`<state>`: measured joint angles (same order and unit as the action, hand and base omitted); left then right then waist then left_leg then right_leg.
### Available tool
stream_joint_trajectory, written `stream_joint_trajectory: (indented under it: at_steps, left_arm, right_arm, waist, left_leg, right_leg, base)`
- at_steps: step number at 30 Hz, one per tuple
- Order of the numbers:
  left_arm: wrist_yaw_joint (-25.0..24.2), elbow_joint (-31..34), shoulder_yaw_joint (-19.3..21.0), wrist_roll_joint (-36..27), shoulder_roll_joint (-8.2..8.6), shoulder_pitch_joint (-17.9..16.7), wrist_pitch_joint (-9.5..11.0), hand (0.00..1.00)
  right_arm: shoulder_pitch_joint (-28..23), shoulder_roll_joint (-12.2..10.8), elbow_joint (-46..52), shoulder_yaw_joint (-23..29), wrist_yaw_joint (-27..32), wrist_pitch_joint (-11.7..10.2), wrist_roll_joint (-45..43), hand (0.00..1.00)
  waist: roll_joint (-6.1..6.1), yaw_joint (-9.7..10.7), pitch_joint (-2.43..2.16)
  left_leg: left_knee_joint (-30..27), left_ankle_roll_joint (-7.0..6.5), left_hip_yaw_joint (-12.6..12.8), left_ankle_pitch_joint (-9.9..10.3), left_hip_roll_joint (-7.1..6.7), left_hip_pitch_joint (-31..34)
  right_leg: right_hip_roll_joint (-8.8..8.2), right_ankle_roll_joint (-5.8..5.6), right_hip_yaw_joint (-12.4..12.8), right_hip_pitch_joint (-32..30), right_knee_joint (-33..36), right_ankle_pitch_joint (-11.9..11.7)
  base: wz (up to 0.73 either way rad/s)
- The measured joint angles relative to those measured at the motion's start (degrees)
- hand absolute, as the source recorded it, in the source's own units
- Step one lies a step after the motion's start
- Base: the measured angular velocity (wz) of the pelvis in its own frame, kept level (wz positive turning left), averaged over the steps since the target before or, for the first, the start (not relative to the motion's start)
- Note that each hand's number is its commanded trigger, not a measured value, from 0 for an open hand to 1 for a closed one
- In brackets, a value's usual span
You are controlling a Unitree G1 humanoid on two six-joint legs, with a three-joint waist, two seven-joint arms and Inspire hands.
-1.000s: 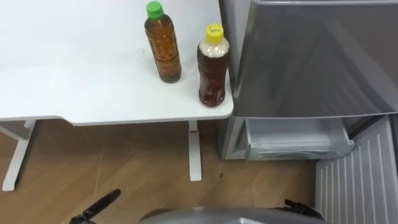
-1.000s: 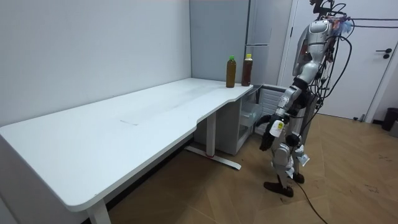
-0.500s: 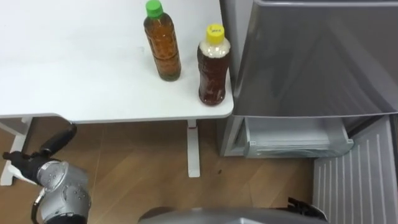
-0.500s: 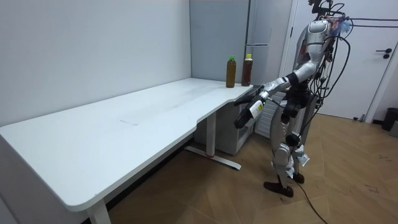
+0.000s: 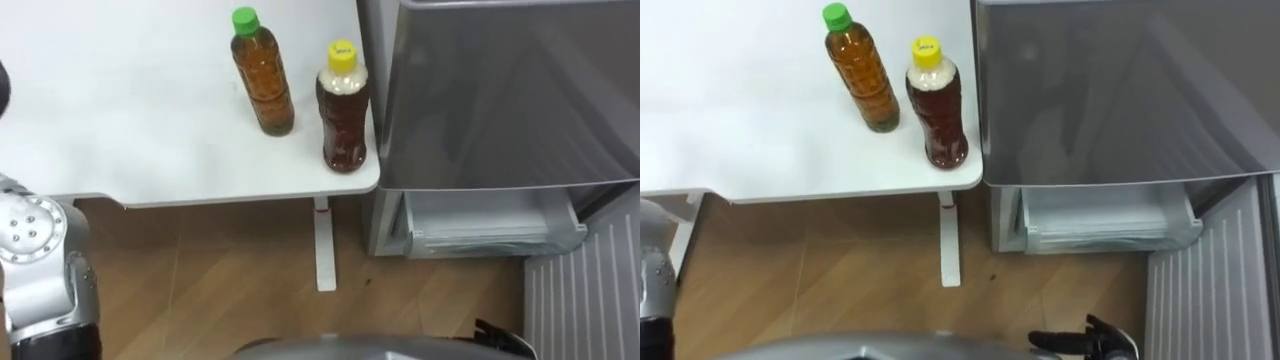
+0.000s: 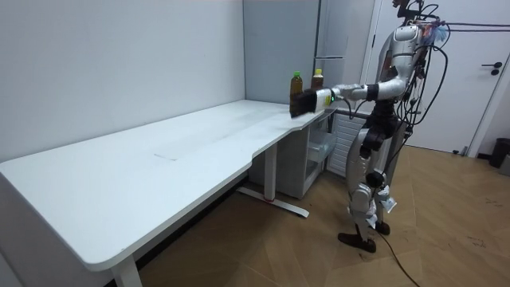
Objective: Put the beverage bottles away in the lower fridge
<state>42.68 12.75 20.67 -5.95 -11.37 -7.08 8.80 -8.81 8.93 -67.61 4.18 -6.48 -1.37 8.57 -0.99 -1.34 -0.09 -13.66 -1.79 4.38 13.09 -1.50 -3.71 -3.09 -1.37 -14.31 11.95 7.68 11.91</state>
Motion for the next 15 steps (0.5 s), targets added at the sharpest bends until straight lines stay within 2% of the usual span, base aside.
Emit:
stream_joint_trajectory:
  at_steps: [6, 11, 15]
  left_arm:
    - [-2.45, 2.63, -0.46, 12.08, -0.02, 0.38, 0.09, 0.00]
    - [-5.14, 3.31, -0.81, 13.51, -0.02, 1.08, 0.30, 0.00]
    - [-8.66, 7.24, -3.44, 13.12, 0.00, 1.08, 0.30, 0.00]
  right_arm:
    - [-0.16, -0.14, -0.02, -0.10, -0.65, -0.65, -0.07, 0.00]
    - [0.60, -0.33, -1.57, -0.15, -1.48, -2.36, 0.07, 0.00]
    - [1.95, -0.23, -3.77, -0.48, -1.93, -2.46, 0.98, 0.00]
  waist:
    - [0.23, 0.27, 0.10]
    - [0.42, 1.17, 0.20]
    - [0.58, 1.43, 0.13]
  left_leg:
    - [0.06, -0.03, -0.51, 0.02, -0.14, 0.29]
    - [-0.01, -0.03, -0.91, 0.02, -0.16, 0.49]
    - [-0.28, -0.04, -1.32, 0.01, -0.27, 1.33]
  right_leg:
    - [-0.02, 0.00, 0.15, -0.22, -0.01, 0.00]
    - [0.00, 0.00, 0.08, -0.21, -0.01, 0.00]
    - [-0.02, -0.03, 0.15, -0.83, 0.03, -0.03]
  base:
    - [0.02]
    - [0.02]
    - [0.04]
